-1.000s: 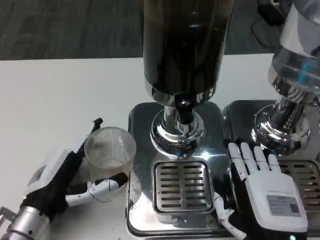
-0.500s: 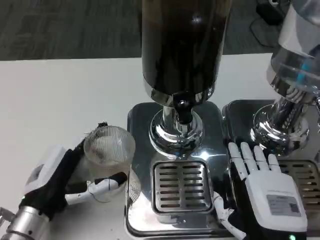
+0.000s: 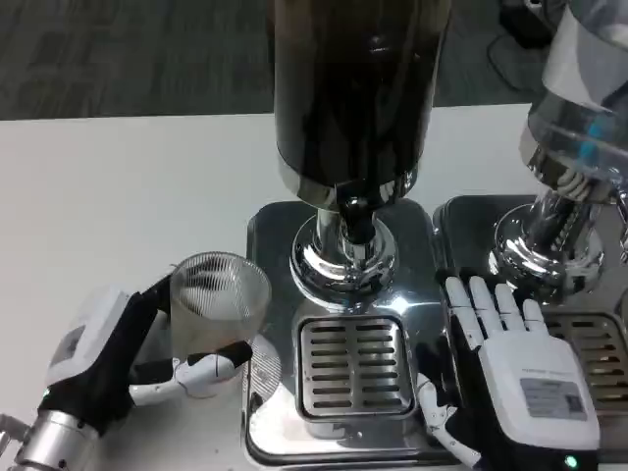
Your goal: Grasp the cup under the faucet to collect the drink, then remove the cup.
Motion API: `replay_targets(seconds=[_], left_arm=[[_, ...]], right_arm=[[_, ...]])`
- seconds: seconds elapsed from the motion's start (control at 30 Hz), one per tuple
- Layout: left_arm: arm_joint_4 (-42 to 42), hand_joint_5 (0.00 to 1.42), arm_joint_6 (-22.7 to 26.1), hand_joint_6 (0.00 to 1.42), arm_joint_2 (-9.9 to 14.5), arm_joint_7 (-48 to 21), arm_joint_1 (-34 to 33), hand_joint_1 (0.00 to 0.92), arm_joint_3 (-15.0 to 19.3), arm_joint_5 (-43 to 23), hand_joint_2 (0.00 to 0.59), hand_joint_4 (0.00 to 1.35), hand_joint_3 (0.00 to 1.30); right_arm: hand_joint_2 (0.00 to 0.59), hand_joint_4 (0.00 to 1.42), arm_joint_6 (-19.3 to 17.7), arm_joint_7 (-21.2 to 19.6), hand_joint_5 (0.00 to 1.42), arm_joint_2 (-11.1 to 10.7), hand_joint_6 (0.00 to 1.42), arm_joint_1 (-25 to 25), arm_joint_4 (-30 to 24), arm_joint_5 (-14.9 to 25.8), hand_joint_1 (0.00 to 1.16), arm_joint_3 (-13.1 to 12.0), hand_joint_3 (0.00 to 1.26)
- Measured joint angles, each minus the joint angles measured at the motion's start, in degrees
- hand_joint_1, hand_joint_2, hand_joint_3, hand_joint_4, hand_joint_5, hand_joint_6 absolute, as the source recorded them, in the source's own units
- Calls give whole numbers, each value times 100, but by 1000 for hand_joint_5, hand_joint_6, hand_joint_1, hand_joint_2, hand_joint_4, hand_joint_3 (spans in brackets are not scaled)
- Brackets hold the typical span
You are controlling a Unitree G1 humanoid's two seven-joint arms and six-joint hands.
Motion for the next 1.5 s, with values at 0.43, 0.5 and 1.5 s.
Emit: replay_targets(seconds=[0.43,0.5,1.5], left_arm=[[-375,572,-81,445,-3,1029,214,473,-7,740,144,359,307],[-464,572,-95,441,-11,1145,207,473,-7,835,144,361,308],[276,555,-410,378,-961,775,-1060,421,-870,1143,143,365,308]], right_arm=[[534,0,2,0,0,-74,0,110,-121,-5,326,-48,35],[534,0,8,0,0,-106,0,178,-208,-19,326,-86,35],[534,0,294,15,0,-15,0,978,-1091,-226,326,-455,35]])
